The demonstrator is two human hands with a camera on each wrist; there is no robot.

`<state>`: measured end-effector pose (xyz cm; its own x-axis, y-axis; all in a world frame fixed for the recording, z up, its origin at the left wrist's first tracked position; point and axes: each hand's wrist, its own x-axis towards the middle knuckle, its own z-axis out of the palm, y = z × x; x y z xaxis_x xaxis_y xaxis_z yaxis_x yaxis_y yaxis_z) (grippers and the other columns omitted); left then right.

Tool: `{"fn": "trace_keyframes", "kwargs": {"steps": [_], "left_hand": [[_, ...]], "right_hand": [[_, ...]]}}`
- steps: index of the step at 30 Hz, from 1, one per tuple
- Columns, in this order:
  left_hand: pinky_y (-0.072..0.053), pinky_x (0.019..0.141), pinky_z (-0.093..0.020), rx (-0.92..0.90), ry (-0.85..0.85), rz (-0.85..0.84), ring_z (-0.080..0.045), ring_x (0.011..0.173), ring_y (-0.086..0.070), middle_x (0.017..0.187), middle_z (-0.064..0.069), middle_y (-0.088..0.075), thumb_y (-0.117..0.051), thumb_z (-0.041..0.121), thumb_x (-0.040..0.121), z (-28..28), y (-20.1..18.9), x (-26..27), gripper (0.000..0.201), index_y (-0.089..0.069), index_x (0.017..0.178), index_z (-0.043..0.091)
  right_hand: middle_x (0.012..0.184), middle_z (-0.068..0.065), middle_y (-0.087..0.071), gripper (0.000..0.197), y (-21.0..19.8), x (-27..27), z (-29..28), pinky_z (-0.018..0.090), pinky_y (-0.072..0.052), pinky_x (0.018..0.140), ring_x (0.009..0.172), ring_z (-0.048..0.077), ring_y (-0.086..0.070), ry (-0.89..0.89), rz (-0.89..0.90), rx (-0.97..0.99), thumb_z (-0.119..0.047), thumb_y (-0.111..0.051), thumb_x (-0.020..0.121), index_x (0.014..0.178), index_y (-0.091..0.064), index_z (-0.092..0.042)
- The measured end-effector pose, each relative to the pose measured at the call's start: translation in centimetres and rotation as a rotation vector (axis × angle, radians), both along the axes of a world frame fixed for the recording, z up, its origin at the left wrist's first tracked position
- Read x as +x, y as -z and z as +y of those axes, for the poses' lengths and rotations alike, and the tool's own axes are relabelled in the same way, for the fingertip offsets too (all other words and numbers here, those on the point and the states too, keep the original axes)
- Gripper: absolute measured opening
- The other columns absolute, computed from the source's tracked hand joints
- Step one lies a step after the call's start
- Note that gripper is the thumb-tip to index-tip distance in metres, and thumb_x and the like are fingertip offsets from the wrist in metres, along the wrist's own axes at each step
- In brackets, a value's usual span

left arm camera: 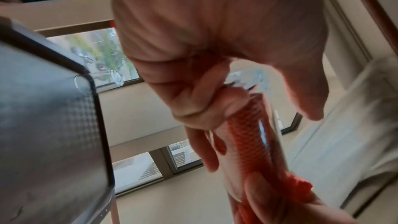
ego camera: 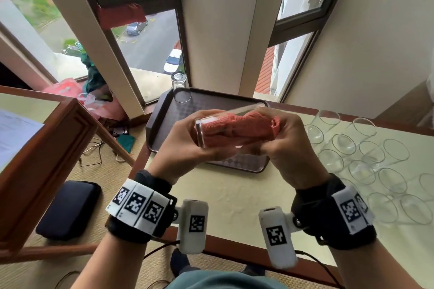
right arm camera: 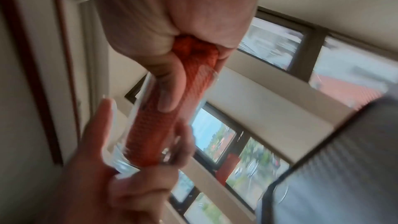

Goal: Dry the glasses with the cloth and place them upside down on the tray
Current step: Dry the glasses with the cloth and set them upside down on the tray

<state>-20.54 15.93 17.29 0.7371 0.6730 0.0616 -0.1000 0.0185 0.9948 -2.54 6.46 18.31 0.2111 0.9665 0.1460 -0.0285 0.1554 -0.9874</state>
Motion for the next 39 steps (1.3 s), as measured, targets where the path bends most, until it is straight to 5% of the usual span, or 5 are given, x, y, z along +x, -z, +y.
{"fn": "trace_keyframes", "kwargs": {"steps": [6, 12, 19, 27, 39], "left_hand": [[-0.043, 0.041, -0.015, -0.119, -0.117, 0.003, -0.005, 0.046, -0.055, 0.068, 0.002, -0.069, -0.086, 0.031, 0.058, -0.2, 0.2, -0.1, 0.050, -0.070, 0.098, 0.007], [-0.059, 0.085, -0.028, 0.336, -0.156, 0.011, -0.017, 0.102, -0.073, 0.116, -0.006, -0.072, -0.095, 0.020, 0.060, 0.3, 1.1, -1.1, 0.075, -0.061, 0.126, 0.008], [-0.049, 0.047, -0.015, -0.006, -0.091, 0.019, -0.005, 0.057, -0.064, 0.081, 0.000, -0.075, -0.091, 0.049, 0.055, 1.1, 1.0, -2.2, 0.073, -0.066, 0.113, 0.013], [-0.060, 0.086, -0.032, 0.440, -0.163, 0.068, -0.015, 0.101, -0.073, 0.115, -0.004, -0.073, -0.088, 0.034, 0.064, 3.2, 1.9, -4.2, 0.072, -0.064, 0.128, 0.008], [-0.059, 0.067, -0.022, 0.183, -0.163, 0.014, -0.010, 0.079, -0.074, 0.095, 0.001, -0.077, -0.095, 0.025, 0.063, 6.8, 2.0, -9.5, 0.061, -0.068, 0.117, 0.012]], "right_hand": [[0.078, -0.009, -0.072, 0.055, 0.5, -1.5, 0.2, 0.025, -0.059, 0.060, 0.072, 0.010, -0.072, 0.094, -0.189, 0.068, 0.028, -0.060, 0.060, 0.084, -0.068, -0.021], [0.100, 0.015, -0.075, 0.047, -0.1, -1.2, 1.3, 0.034, -0.061, 0.073, 0.094, 0.026, -0.074, -0.020, -0.046, -0.064, 0.028, -0.062, 0.066, 0.104, -0.070, 0.002], [0.084, 0.016, -0.073, 0.058, 0.9, -2.8, 2.3, 0.038, -0.062, 0.060, 0.078, 0.028, -0.074, 0.061, -0.113, 0.004, 0.037, -0.048, 0.062, 0.084, -0.070, -0.012], [0.094, 0.011, -0.077, 0.047, 0.3, -4.1, 3.8, 0.030, -0.059, 0.075, 0.086, 0.023, -0.074, 0.005, -0.087, -0.085, -0.005, -0.081, 0.062, 0.107, -0.070, 0.003], [0.096, 0.011, -0.075, 0.039, 1.0, -9.6, 8.3, 0.032, -0.059, 0.080, 0.091, 0.022, -0.073, -0.047, -0.050, -0.094, 0.009, -0.078, 0.068, 0.104, -0.069, -0.003]]}}
